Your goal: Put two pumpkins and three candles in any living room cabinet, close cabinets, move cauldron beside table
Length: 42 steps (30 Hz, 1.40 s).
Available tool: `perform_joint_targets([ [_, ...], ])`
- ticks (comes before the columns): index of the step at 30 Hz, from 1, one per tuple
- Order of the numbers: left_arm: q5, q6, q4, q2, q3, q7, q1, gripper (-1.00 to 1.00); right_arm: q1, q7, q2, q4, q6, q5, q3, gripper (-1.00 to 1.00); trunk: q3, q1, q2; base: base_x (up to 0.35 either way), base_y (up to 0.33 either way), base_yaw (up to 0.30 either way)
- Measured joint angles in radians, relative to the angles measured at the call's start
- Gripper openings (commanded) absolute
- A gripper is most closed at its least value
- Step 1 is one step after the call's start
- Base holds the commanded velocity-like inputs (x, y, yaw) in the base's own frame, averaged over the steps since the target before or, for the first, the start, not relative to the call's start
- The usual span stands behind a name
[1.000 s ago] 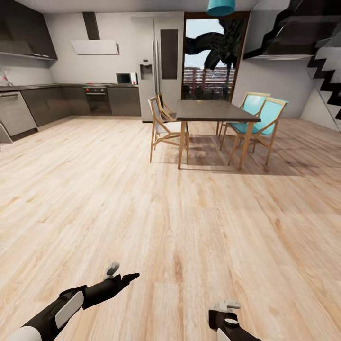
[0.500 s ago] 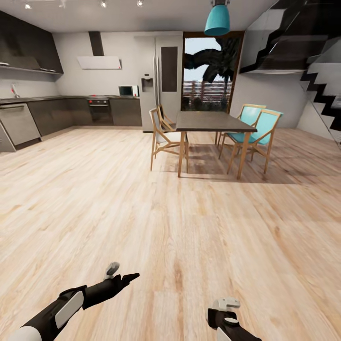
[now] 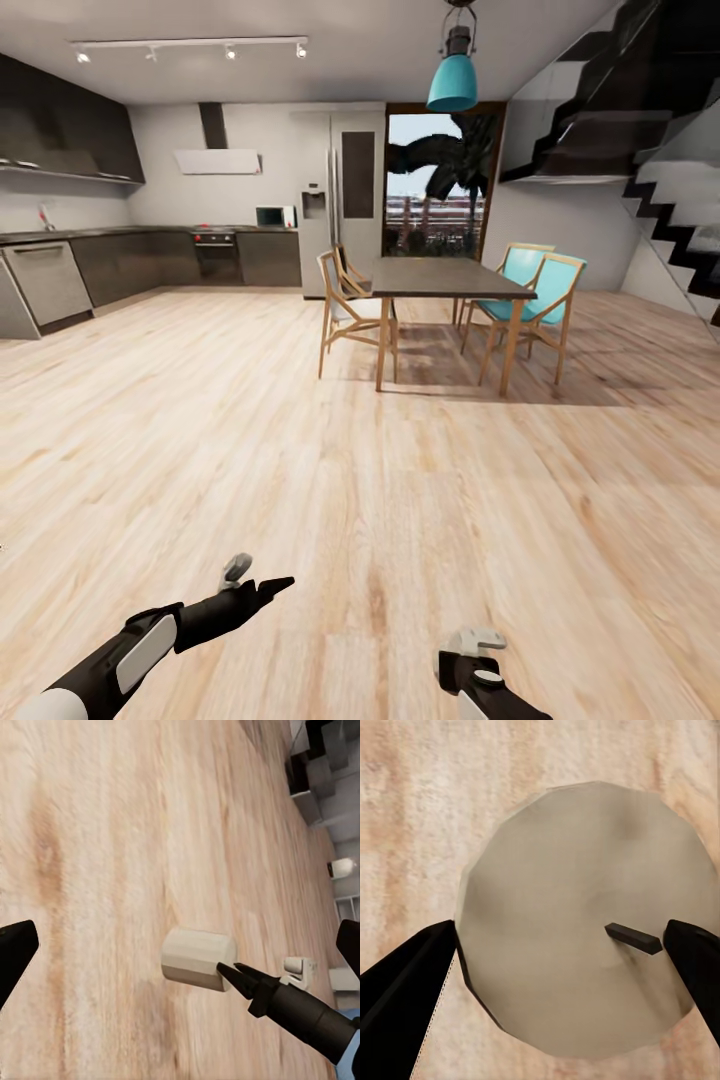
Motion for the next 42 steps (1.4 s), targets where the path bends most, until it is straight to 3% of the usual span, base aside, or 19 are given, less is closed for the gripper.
perform_joint_targets([
  [15,-0.001,-0.004,0.012,-0.003,0.001,0.035,0.000,1.00,0.000,-0.001,0.000,0.002,0.000,0.006,0.000,-1.00,0.058,-0.007,0.004,0.000,0.000,0.257],
  [19,-0.002,-0.003,0.013,-0.008,0.004,0.120,0.000,1.00,0.000,-0.001,0.000,0.002,0.000,0.006,0.000,-1.00,0.074,-0.009,0.004,0.000,0.000,0.273],
  [23,0.000,-0.005,0.013,-0.017,0.005,0.281,0.000,1.00,0.000,-0.001,0.001,0.002,0.000,0.006,0.000,-1.00,0.089,-0.010,0.005,0.000,0.000,0.273],
  [28,0.000,-0.008,0.009,-0.033,0.005,0.385,0.000,1.00,0.000,-0.001,0.001,0.002,0.000,0.005,-0.001,-1.00,0.108,-0.013,0.007,0.000,0.000,0.273],
  [42,-0.001,-0.010,0.005,-0.046,0.006,0.408,0.000,1.00,0.000,-0.001,0.002,0.005,0.000,0.005,0.000,-1.00,0.149,-0.063,0.098,0.000,0.000,0.273],
])
